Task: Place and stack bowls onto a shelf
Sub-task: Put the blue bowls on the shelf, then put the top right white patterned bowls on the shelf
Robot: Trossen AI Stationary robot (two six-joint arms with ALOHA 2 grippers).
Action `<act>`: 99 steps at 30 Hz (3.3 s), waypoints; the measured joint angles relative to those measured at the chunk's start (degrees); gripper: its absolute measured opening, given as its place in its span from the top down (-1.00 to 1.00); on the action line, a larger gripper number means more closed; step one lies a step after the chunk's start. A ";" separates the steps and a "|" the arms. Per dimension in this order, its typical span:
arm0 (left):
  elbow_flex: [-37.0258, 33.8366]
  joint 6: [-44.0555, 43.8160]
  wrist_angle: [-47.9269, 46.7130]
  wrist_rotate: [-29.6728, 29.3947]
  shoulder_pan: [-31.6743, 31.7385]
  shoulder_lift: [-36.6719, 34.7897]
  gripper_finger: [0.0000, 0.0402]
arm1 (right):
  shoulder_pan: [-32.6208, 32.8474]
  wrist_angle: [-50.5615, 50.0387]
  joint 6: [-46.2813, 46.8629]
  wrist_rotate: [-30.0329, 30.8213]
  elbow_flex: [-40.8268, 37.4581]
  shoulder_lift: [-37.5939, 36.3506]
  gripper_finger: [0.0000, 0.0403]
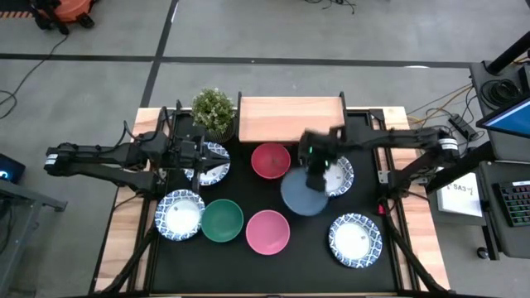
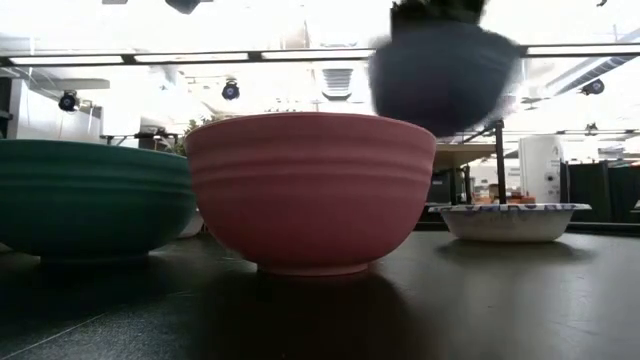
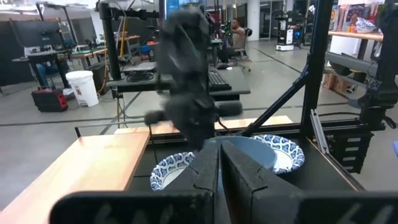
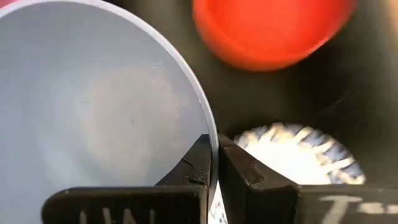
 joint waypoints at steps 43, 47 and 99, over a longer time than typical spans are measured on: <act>0.00 2.52 -2.11 0.00 0.04 -1.86 1.00 | -27.75 -17.00 1.15 0.42 55.35 35.25 0.93; 0.00 2.51 -2.14 0.00 0.04 -1.84 1.00 | -27.75 -16.70 0.57 0.43 55.30 35.69 0.93; 0.00 -6.41 -4.68 0.04 0.04 2.95 1.00 | 2.73 -21.90 7.35 2.55 30.68 9.98 0.28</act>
